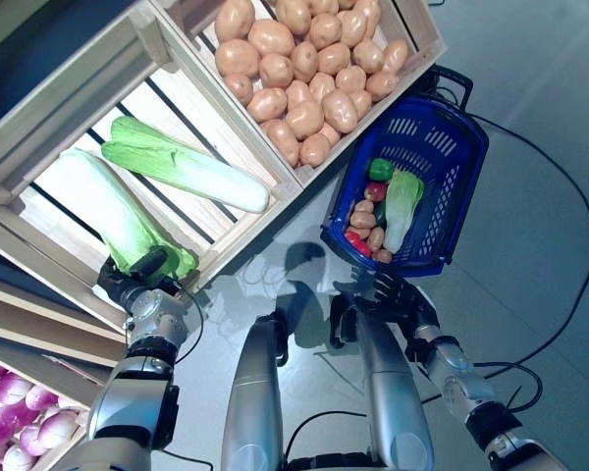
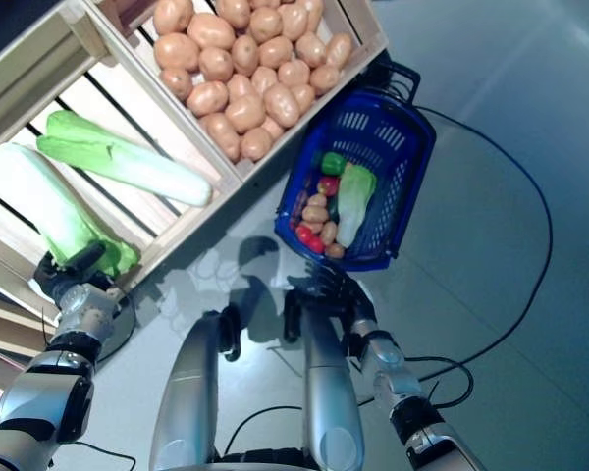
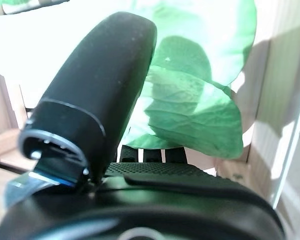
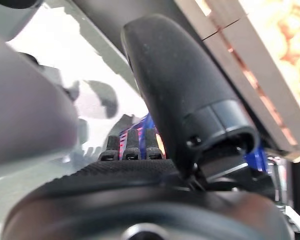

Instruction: Put vegetables into the basket

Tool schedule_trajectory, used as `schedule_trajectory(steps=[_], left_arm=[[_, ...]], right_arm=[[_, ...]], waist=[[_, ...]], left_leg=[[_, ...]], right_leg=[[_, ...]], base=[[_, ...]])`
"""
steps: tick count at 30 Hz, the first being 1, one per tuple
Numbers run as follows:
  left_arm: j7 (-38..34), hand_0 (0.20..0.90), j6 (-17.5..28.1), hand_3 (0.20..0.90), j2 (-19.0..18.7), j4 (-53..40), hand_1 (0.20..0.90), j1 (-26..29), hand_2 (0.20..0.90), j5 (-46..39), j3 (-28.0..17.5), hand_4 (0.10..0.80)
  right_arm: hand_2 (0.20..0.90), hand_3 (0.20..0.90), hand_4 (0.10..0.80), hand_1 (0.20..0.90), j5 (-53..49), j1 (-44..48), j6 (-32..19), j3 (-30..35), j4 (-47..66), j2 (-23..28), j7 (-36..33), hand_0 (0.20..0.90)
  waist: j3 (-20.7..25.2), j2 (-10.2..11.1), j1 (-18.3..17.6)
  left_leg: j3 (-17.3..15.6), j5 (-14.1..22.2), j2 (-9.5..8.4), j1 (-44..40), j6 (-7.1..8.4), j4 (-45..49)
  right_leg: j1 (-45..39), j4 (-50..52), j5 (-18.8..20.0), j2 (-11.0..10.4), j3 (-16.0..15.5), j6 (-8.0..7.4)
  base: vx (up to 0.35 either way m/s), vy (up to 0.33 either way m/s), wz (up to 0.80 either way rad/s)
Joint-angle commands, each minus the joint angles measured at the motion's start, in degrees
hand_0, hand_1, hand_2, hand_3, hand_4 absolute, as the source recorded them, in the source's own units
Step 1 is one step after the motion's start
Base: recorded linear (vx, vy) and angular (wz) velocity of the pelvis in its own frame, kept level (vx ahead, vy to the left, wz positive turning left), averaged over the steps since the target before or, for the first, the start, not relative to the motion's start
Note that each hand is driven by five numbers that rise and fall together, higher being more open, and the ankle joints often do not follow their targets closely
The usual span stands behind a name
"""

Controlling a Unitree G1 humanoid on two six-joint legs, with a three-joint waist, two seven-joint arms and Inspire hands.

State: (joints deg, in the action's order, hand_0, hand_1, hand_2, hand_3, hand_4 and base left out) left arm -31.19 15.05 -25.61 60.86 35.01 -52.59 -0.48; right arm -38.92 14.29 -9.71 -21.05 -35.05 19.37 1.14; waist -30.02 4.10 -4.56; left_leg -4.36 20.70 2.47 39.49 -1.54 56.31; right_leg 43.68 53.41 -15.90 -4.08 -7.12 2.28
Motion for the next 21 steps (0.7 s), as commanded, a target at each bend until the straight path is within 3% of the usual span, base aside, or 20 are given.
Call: schedule_trajectory(steps=[1, 7, 15, 17, 21], left_arm=[[2.40, 0.300, 3.46, 0.300, 1.45, -8.15, 0.300, -1.58, 0.300, 3.88, 2.69, 0.400], [0.42, 0.300, 8.14, 0.300, 4.00, -15.51, 0.300, -7.11, 0.300, 8.02, 3.48, 0.400], [-0.44, 0.300, 13.58, 0.300, 9.80, -27.48, 0.300, -15.56, 0.300, 11.82, 4.53, 0.400], [-3.10, 0.300, 13.26, 0.300, 11.41, -32.25, 0.300, -18.40, 0.300, 18.02, 5.36, 0.400], [-5.02, 0.300, 12.08, 0.300, 9.83, -36.53, 0.300, -21.09, 0.300, 26.30, 5.43, 0.400]], right_arm=[[0.900, 0.900, 0.800, 0.900, -2.19, -1.89, -4.95, 0.89, 7.86, -0.54, -1.42, 0.900], [0.900, 0.900, 0.800, 0.900, -1.12, -4.26, -7.23, 2.60, 10.67, -1.69, -1.21, 0.900], [0.900, 0.900, 0.800, 0.900, 5.04, -7.24, -12.91, 4.85, 15.88, -3.84, -6.42, 0.900], [0.900, 0.900, 0.800, 0.900, 3.97, -7.97, -12.56, 5.84, 17.74, -4.70, -4.98, 0.900], [0.900, 0.900, 0.800, 0.900, 0.07, -9.37, -11.22, 7.04, 18.83, -5.58, -0.44, 0.900]], waist=[[3.63, -1.80, -1.20], [6.20, -2.46, -0.59], [10.04, -3.01, 1.59], [12.21, -3.20, 2.66], [14.83, -3.21, 3.38]], left_leg=[[-4.81, -0.91, -1.02, -6.85, -2.03, -6.18], [-4.44, -0.86, -1.82, -12.58, -2.08, -9.18], [-2.14, -1.36, -3.74, -20.94, -2.23, -14.68], [-0.39, -2.54, -5.01, -25.20, -2.54, -18.76], [0.92, -4.94, -5.35, -31.01, -2.24, -25.98]], right_leg=[[-7.78, 0.99, -3.65, -2.33, 1.70, -0.20], [-13.62, -1.57, -3.83, -3.30, 1.16, -0.52], [-23.59, -7.52, -3.60, -4.24, -0.40, -0.93], [-28.35, -11.78, -2.68, -4.39, -0.80, -1.02], [-34.63, -19.23, -1.00, -3.76, -1.71, -0.95]], base=[[0.049, -0.006, -0.07], [0.044, -0.015, -0.06], [0.052, -0.051, 0.02], [0.065, -0.086, 0.08], [0.071, -0.074, 0.09]])
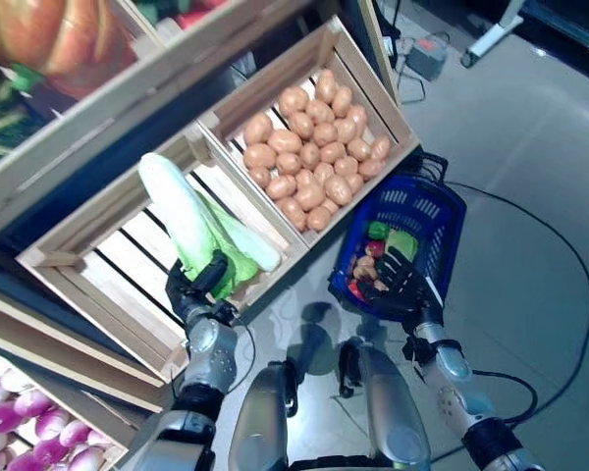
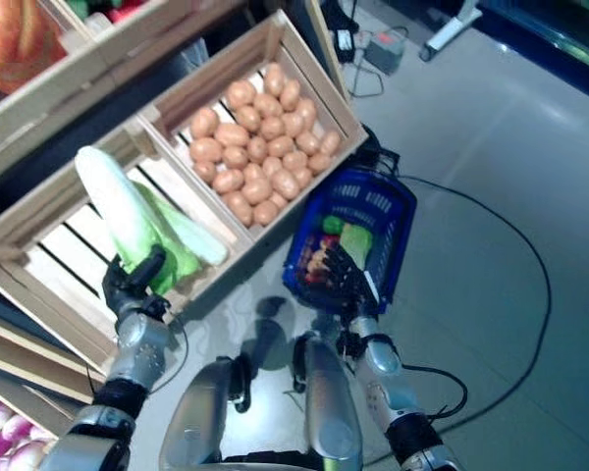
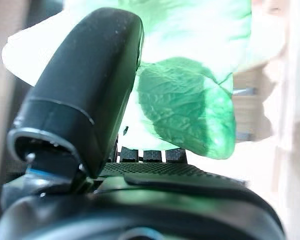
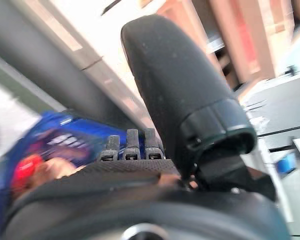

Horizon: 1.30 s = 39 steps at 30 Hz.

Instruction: Put vegetables into the basket

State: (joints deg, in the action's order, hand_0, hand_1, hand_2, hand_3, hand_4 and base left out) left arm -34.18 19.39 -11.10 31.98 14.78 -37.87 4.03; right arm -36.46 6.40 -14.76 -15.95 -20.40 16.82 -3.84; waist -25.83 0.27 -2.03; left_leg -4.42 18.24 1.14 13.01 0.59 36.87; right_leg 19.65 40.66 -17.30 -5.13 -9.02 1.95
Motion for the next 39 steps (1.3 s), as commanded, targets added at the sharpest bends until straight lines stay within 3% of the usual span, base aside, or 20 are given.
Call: schedule_trajectory(steps=[1, 9, 18, 25, 39], left_arm=[[-2.22, 0.300, 7.49, 0.300, -5.32, -8.72, 0.300, -1.33, 0.300, 13.43, 1.25, 0.400], [6.95, 0.300, 5.00, 0.300, -10.80, -15.67, 0.300, -3.56, 0.300, 25.98, 4.28, 0.400], [11.52, 0.300, 6.95, 0.300, -14.72, -16.95, 0.300, 0.08, 0.300, 39.98, 10.38, 0.400], [12.10, 0.300, 8.16, 0.300, -15.94, -16.78, 0.300, 2.12, 0.300, 47.38, 15.22, 0.400], [10.76, 0.300, 11.12, 0.300, -17.33, -20.46, 0.300, 2.66, 0.300, 53.01, 19.55, 0.400]], right_arm=[[0.900, 0.900, 0.800, 0.900, -3.05, -1.63, -5.81, 2.22, 4.35, -3.20, 5.62, 0.900], [0.900, 0.900, 0.800, 0.900, -6.88, -0.88, -5.30, 4.99, 6.81, -1.74, 16.94, 0.900], [0.900, 0.900, 0.800, 0.900, -20.70, 4.95, 5.92, 7.60, 7.40, 1.23, 27.56, 0.900], [0.900, 0.900, 0.800, 0.900, -25.91, 6.04, 10.31, 6.12, 8.24, -0.60, 28.98, 0.900], [0.900, 0.900, 0.800, 0.900, -31.52, 7.52, 6.86, 5.36, 8.04, -2.66, 28.15, 0.900]], waist=[[11.25, 0.63, 0.97], [16.46, 0.56, 2.14], [20.41, 1.20, 3.45], [21.55, 1.53, 3.33], [21.67, 1.71, 3.42]], left_leg=[[1.06, -3.29, -3.98, -6.11, -4.15, -8.87], [1.84, -9.86, -3.87, -16.29, -2.60, -27.15], [1.74, -15.30, -3.01, -21.83, -1.99, -41.66], [0.93, -14.98, -2.73, -21.43, -2.08, -41.87], [-0.22, -14.04, -2.32, -22.11, -2.43, -41.87]], right_leg=[[-12.31, -9.01, 0.99, -2.39, -0.17, -0.64], [-23.74, -29.71, 7.77, 0.80, -1.94, -1.60], [-28.99, -42.56, 13.77, 2.55, -3.82, -2.81], [-29.85, -45.66, 15.41, 3.06, -3.96, -2.96], [-30.18, -45.66, 14.72, 3.55, -3.04, -2.79]], base=[[0.056, -0.090, 0.24], [0.039, -0.090, 0.15], [0.019, -0.079, 0.05], [0.025, -0.053, -0.01], [0.051, -0.026, -0.05]])
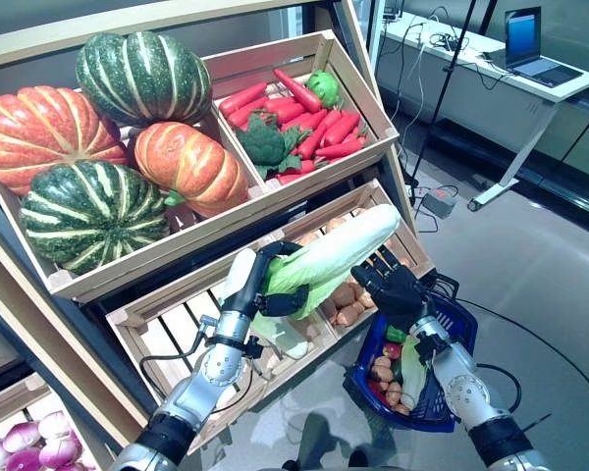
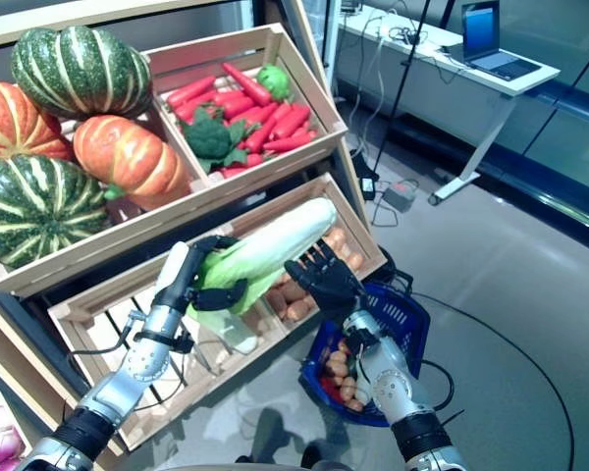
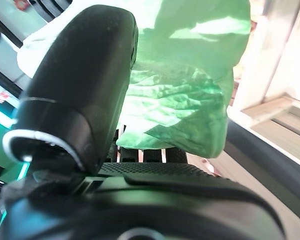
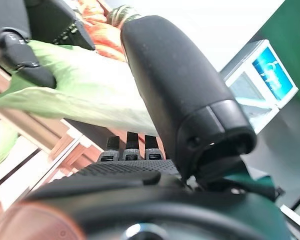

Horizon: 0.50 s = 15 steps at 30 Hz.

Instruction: Put vegetables into the basket

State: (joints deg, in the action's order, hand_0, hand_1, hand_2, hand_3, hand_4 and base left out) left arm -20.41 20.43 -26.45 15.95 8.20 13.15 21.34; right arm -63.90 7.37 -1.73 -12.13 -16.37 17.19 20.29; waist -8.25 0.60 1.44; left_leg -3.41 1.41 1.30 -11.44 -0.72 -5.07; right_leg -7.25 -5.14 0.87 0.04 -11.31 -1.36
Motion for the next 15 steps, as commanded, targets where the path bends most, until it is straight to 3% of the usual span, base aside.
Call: schedule_trajectory(steps=[1, 15], left_arm=[[-2.97, 0.300, 10.21, 0.300, -2.10, -4.73, 0.300, 9.19, 0.300, 1.76, 2.41, 0.400], [-2.25, 0.300, 14.56, 0.300, -3.73, -5.63, 0.300, 8.85, 0.300, 6.69, 6.65, 0.400]], right_arm=[[0.900, 0.900, 0.800, 0.900, -4.22, 6.66, -6.51, 1.71, 4.27, -3.01, 3.95, 0.900], [0.900, 0.900, 0.800, 0.900, -6.69, 8.47, -9.31, 3.81, 4.98, -2.49, 3.26, 0.900]], waist=[[4.06, 1.43, -0.05], [3.94, 1.58, -0.27]], left_leg=[[-1.18, 2.83, -2.50, 2.30, -1.14, 0.07], [-1.09, 3.50, -2.26, 1.58, -1.27, 0.07]], right_leg=[[-3.32, 0.14, -3.50, -1.58, -0.66, 0.54], [-3.86, 0.14, -4.11, -1.37, 0.25, 0.58]], base=[[0.045, -0.023, -0.01], [0.024, -0.011, 0.00]])
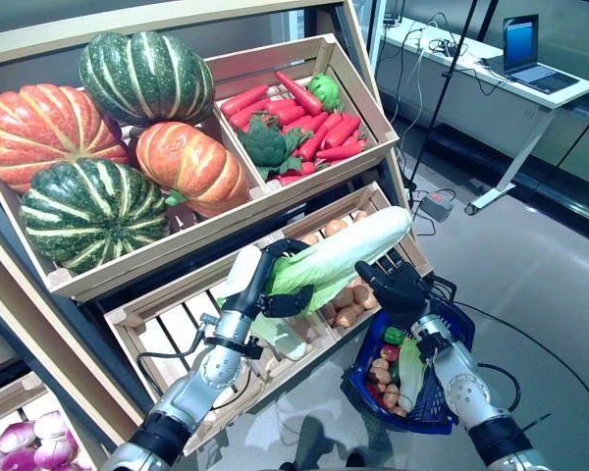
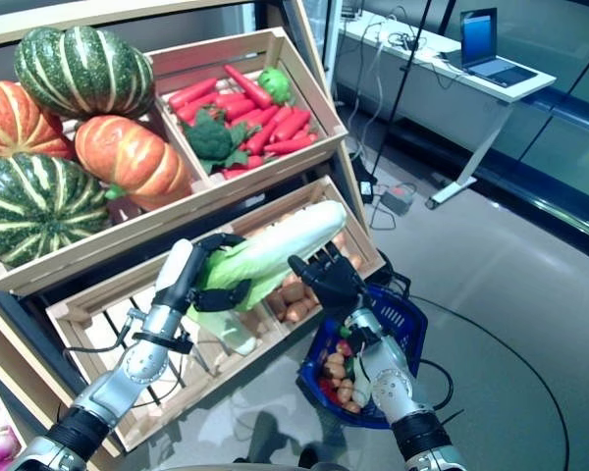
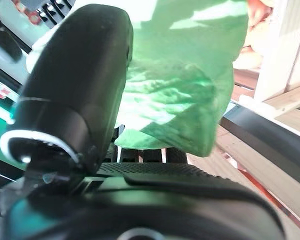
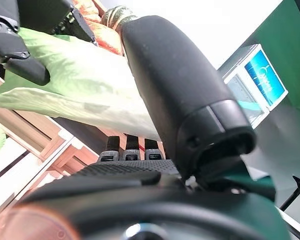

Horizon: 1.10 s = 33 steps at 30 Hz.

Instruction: Put vegetables into the basket

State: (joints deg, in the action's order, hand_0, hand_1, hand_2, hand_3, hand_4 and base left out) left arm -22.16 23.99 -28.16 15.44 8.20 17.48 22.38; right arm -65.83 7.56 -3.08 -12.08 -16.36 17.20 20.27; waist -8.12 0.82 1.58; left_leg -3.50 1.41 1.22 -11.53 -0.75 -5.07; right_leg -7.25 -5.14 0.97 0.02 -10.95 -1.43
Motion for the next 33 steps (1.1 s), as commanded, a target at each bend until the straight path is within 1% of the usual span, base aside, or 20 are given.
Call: schedule_trajectory(steps=[1, 6, 8, 13, 17, 19, 24, 33], left_arm=[[-0.39, 0.300, 11.49, 0.300, -2.09, -5.59, 0.300, 8.89, 0.300, 2.65, 6.05, 0.400], [0.56, 0.300, 12.56, 0.300, -2.08, -5.98, 0.300, 8.50, 0.300, 2.39, 7.66, 0.400], [0.46, 0.300, 14.19, 0.300, -2.16, -6.03, 0.300, 8.23, 0.300, 3.72, 8.55, 0.400], [-0.08, 0.300, 16.74, 0.300, -2.10, -6.98, 0.300, 7.80, 0.300, 3.72, 9.90, 0.400], [-0.07, 0.300, 17.64, 0.300, -1.71, -7.42, 0.300, 8.19, 0.300, 3.43, 10.74, 0.400], [0.25, 0.300, 17.87, 0.300, -1.48, -7.93, 0.300, 8.37, 0.300, 3.34, 11.27, 0.400], [0.64, 0.300, 17.75, 0.300, -1.57, -7.81, 0.300, 8.74, 0.300, 2.76, 12.16, 0.400], [0.83, 0.300, 16.80, 0.300, -1.65, -7.73, 0.300, 8.29, 0.300, 2.41, 12.65, 0.400]], right_arm=[[0.900, 0.900, 0.800, 0.900, -5.15, 8.49, -8.30, 3.93, 5.01, -2.47, 2.89, 0.900], [0.900, 0.900, 0.800, 0.900, -6.19, 8.87, -10.57, 4.85, 4.68, -2.67, 2.52, 0.900], [0.900, 0.900, 0.800, 0.900, -6.56, 9.42, -11.11, 5.24, 4.64, -2.56, 2.16, 0.900], [0.900, 0.900, 0.800, 0.900, -9.30, 9.96, -12.74, 5.66, 4.33, -3.10, 2.49, 0.900], [0.900, 0.900, 0.800, 0.900, -10.31, 10.37, -13.28, 5.78, 3.58, -3.55, 2.43, 0.900], [0.300, 0.300, 0.400, 0.300, -11.03, 10.47, -13.70, 6.00, 3.54, -3.67, 2.58, 0.300], [0.300, 0.300, 0.400, 0.300, -12.78, 11.10, -14.60, 6.12, 3.30, -3.97, 3.60, 0.300], [0.300, 0.300, 0.400, 0.300, -12.24, 11.87, -15.16, 6.58, 3.35, -3.79, 2.52, 0.300]], waist=[[3.76, 1.34, -0.48], [3.61, 1.31, -0.51], [3.57, 1.31, -0.57], [3.35, 1.25, -0.53], [3.42, 1.26, -0.56], [3.41, 1.29, -0.57], [3.39, 1.32, -0.54], [3.40, 1.22, -0.57]], left_leg=[[-0.99, 3.53, -2.16, 1.61, -1.26, 0.07], [-1.06, 3.68, -2.08, 1.46, -1.34, 0.07], [-1.11, 3.72, -2.08, 1.43, -1.38, 0.07], [-1.16, 3.78, -2.06, 1.48, -1.42, 0.07], [-1.12, 3.91, -2.06, 1.44, -1.42, 0.07], [-1.13, 3.98, -2.01, 1.45, -1.44, 0.07], [-1.11, 3.97, -2.02, 1.59, -1.47, 0.07], [-1.14, 3.89, -1.99, 1.75, -1.40, 0.07]], right_leg=[[-3.90, 0.14, -4.24, -1.34, -0.04, 0.66], [-4.02, 0.14, -4.28, -1.35, 0.14, 0.61], [-4.00, 0.14, -4.30, -1.35, 0.34, 0.61], [-3.82, 0.25, -4.26, -1.31, 0.64, 0.61], [-3.87, 0.14, -4.19, -1.27, 0.85, 0.54], [-3.84, 0.14, -4.20, -1.27, 0.90, 0.57], [-3.69, 0.14, -4.12, -1.22, 0.96, 0.55], [-3.49, 0.14, -4.00, -1.18, 1.09, 0.51]], base=[[0.000, 0.000, 0.00], [0.000, 0.000, 0.00], [0.010, 0.002, -0.05], [-0.003, 0.007, -0.04], [-0.001, 0.002, -0.01], [-0.007, 0.003, -0.02], [-0.012, 0.000, -0.02], [0.000, 0.000, 0.00]])
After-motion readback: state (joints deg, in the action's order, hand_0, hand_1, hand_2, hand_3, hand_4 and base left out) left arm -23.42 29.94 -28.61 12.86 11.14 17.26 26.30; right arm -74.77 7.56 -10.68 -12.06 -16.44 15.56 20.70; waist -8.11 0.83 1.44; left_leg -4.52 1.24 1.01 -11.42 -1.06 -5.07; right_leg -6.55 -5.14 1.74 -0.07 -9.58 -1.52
